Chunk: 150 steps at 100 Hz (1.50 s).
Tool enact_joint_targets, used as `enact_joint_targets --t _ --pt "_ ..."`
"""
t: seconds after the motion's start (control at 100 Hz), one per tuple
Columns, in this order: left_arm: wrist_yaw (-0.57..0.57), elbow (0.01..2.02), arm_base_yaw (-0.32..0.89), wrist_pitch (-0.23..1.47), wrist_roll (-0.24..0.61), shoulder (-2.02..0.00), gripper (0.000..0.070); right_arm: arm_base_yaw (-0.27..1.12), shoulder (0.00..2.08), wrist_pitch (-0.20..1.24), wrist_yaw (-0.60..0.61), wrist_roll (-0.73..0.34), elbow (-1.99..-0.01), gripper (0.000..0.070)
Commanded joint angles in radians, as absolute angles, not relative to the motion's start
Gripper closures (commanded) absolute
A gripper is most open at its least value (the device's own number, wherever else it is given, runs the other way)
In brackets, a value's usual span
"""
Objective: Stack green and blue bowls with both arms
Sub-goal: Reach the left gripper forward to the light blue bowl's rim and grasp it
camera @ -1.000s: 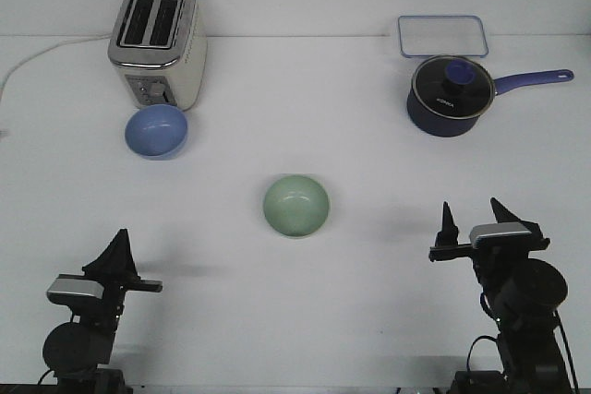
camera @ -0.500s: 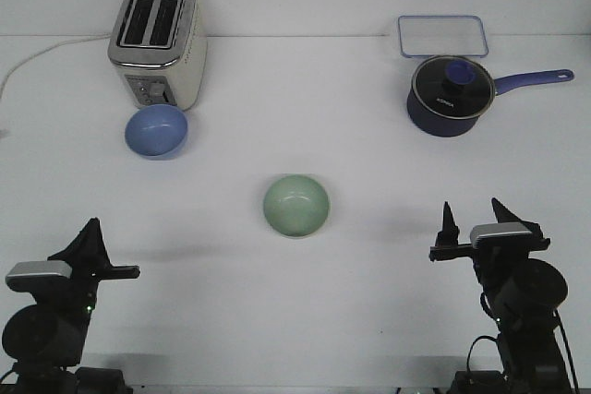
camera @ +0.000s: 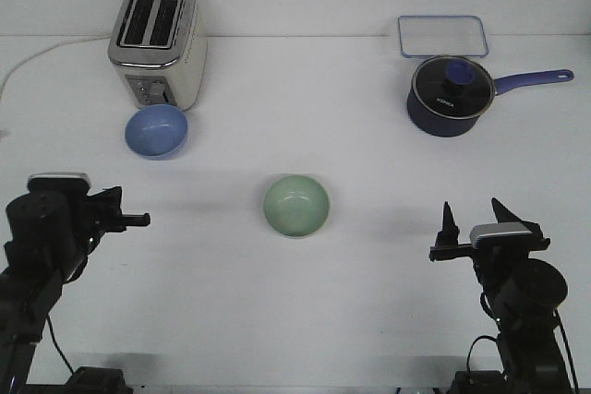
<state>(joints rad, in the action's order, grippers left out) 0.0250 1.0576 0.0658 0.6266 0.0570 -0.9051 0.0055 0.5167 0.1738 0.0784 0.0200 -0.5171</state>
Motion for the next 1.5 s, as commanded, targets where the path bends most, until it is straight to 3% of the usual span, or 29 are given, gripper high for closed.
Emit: enact_joint_targets --t 0.0,0.25,0.65,0.7,0.82,0.87,1.19,1.49 --pt "0.027 1.083 0.065 0.646 0.026 -0.95 0.0689 0.006 0.518 0.162 0.077 0.024 -0.521 0.0153" --pt "0.027 1.084 0.065 0.711 0.028 -1.086 0.0689 0.006 0.518 0.162 0.077 0.024 -0.521 0.0153" --pt "0.027 1.084 0.065 0.699 0.046 -1.096 0.068 0.006 0.518 0.164 0.077 0.024 -0.521 0.0153" --pt "0.027 1.084 0.065 0.7 0.049 -1.096 0.0619 0.006 0.518 0.164 0.077 0.024 -0.521 0.0153" --pt "0.027 1.084 0.065 0.702 0.076 -1.097 0.024 0.006 0.518 0.164 0.076 0.024 -0.521 0.0153" --pt "0.027 1.085 0.065 0.702 0.076 -1.097 0.0195 0.006 0.518 0.164 0.076 0.024 -0.521 0.0153" --pt "0.027 1.179 0.048 0.711 0.076 -1.157 0.0192 0.006 0.518 0.164 0.076 0.024 -0.521 0.0153" --pt "0.027 1.512 -0.037 0.745 0.067 -1.478 0.0193 0.006 0.518 0.164 0.077 0.024 -0.521 0.0153"
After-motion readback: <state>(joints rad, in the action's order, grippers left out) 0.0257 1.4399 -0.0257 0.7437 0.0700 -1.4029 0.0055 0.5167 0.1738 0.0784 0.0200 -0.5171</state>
